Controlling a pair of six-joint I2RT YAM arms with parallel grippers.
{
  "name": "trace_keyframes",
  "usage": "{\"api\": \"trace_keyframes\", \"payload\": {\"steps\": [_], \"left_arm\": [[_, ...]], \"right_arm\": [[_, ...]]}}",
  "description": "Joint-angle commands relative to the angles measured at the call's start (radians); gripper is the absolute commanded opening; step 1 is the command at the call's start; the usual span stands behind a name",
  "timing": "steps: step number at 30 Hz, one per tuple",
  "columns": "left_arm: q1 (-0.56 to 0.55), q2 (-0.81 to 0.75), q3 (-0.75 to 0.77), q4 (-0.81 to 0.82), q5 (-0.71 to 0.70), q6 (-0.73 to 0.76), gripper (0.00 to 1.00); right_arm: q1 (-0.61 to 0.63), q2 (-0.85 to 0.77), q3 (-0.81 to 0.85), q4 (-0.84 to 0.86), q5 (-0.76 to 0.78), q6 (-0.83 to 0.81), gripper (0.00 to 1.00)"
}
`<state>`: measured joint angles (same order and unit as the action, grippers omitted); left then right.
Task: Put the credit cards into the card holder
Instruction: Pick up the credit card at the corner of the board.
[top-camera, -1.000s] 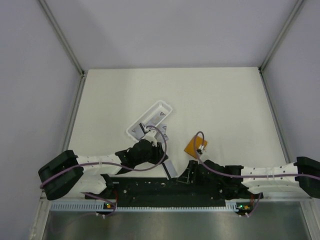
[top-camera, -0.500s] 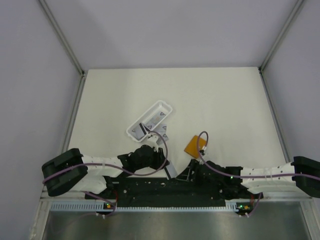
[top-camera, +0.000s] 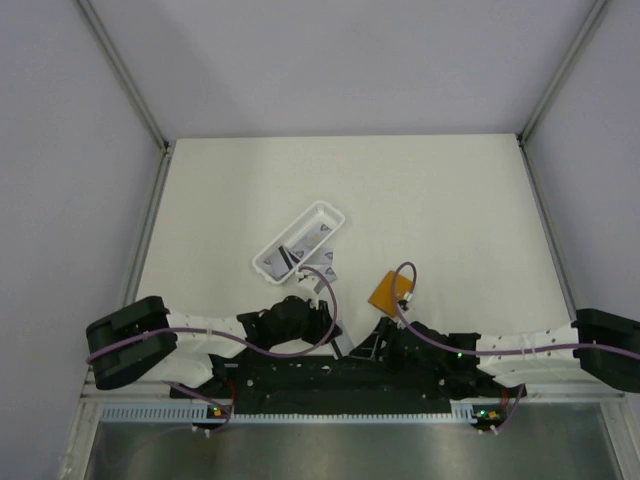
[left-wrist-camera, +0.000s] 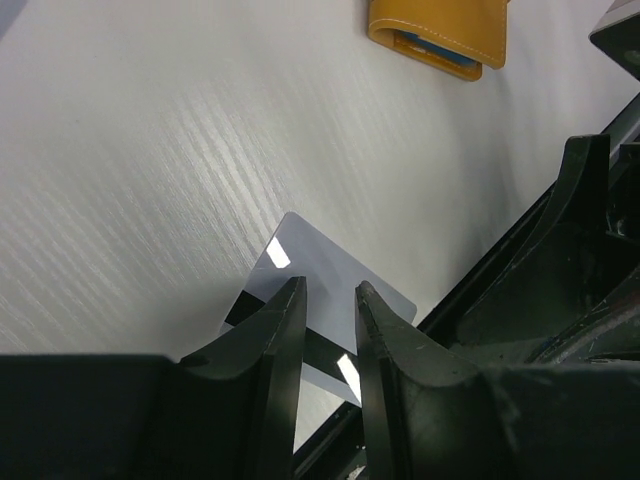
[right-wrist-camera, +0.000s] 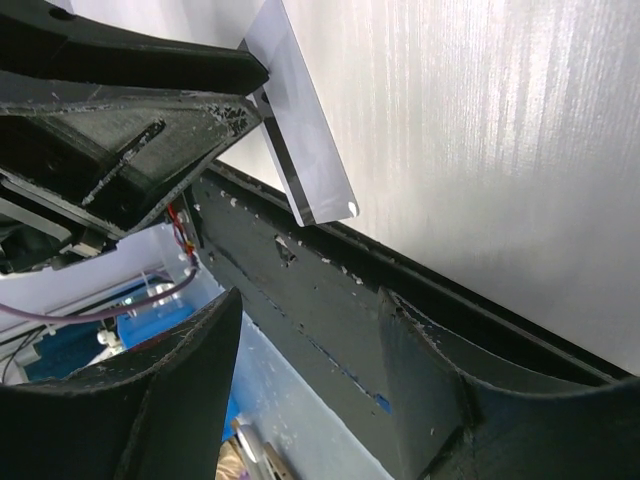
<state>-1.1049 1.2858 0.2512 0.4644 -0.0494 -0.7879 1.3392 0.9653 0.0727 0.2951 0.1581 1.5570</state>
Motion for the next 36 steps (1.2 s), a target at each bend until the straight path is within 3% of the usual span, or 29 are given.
{"api": "trace_keyframes", "payload": {"steps": [1,7,12,23,36], "left_arm": [[-0.019,-0.006,-0.027,0.028,-0.029,-0.020,0.33],[-0.023,-0.109,-0.003,-0.030,-0.075,-0.011,0.33],[-0.015,-0.175,0.071,-0.125,-0.199,0.042,0.37],[0.042,0.043,0.096,-0.066,-0.159,0.078,0.34],[0.027,0.095,0.043,-0.006,-0.078,0.004,0.30]], "right_arm": [[0.009,0.041,-0.065,-0.016,0.031,0.014,0.57],[0.009,0.059,-0.067,0.010,0.035,0.023,0.57],[0.009,0.053,-0.094,0.010,0.037,0.026,0.57],[0.008,0.023,-0.099,-0.016,0.041,0.025,0.57],[0.008,0.030,-0.109,-0.001,0.054,0.037,0.57]]}}
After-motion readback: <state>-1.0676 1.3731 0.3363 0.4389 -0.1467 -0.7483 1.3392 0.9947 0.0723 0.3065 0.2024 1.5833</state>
